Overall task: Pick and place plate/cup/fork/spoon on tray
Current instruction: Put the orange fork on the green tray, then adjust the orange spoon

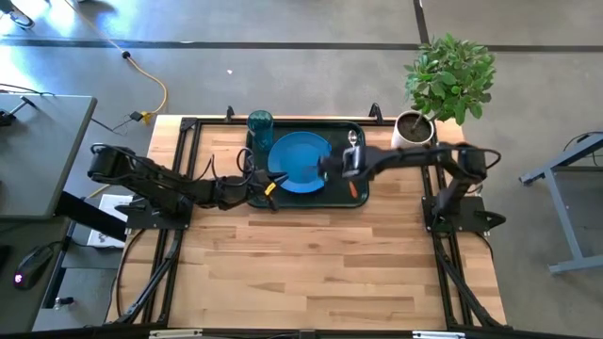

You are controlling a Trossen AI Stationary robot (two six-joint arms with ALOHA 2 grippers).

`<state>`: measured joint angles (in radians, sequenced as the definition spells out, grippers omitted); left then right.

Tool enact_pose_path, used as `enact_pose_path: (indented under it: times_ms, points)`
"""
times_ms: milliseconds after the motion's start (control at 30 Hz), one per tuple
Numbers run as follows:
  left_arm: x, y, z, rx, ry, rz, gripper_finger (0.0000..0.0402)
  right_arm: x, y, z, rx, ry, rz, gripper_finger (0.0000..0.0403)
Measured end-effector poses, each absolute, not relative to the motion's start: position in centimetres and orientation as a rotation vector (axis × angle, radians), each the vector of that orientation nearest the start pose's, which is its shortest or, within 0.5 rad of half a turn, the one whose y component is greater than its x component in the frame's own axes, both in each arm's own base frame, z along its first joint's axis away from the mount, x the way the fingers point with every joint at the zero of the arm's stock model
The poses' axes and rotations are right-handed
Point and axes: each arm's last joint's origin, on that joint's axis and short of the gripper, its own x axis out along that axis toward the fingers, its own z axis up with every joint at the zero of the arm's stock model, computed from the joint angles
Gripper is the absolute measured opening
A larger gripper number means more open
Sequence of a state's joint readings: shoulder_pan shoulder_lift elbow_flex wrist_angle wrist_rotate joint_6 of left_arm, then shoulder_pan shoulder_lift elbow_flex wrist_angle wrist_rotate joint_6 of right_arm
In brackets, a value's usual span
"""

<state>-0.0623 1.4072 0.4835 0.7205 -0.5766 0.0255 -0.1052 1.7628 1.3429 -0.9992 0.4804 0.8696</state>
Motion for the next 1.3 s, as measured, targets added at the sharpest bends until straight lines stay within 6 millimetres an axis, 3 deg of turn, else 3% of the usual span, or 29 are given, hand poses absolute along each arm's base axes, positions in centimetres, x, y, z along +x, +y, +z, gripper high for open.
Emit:
enact_pose_path:
  times_ms: [200,300,533,767,933,1167,1300]
  points:
    - [26.4,0.4,18.5,0.099,0.207,0.518,0.0042,31.3,-12.3,19.2,0.593,0.986,-1.024,0.0004]
    - [26.4,0.3,18.5,0.097,0.207,0.513,0.0042,30.2,-15.1,17.9,0.665,0.933,-1.011,0.0004]
    - [26.4,0.3,18.5,0.079,0.203,0.513,0.0042,28.5,-17.4,16.2,0.654,0.888,-1.048,0.0004]
    - [26.4,0.3,18.5,0.067,0.201,0.514,0.0042,28.3,-16.6,15.4,0.552,0.924,-1.065,0.0019]
    - [26.4,0.3,18.5,0.067,0.201,0.514,0.0042,29.2,-14.9,16.0,0.441,0.926,-1.032,0.0036]
    - [26.2,0.7,18.4,0.053,0.17,0.499,0.0042,30.4,-10.8,18.2,0.275,0.916,-0.837,0.0039]
    - [25.3,1.2,18.0,0.045,0.072,0.272,0.0042,30.5,-7.4,18.4,0.251,0.773,-0.741,0.0039]
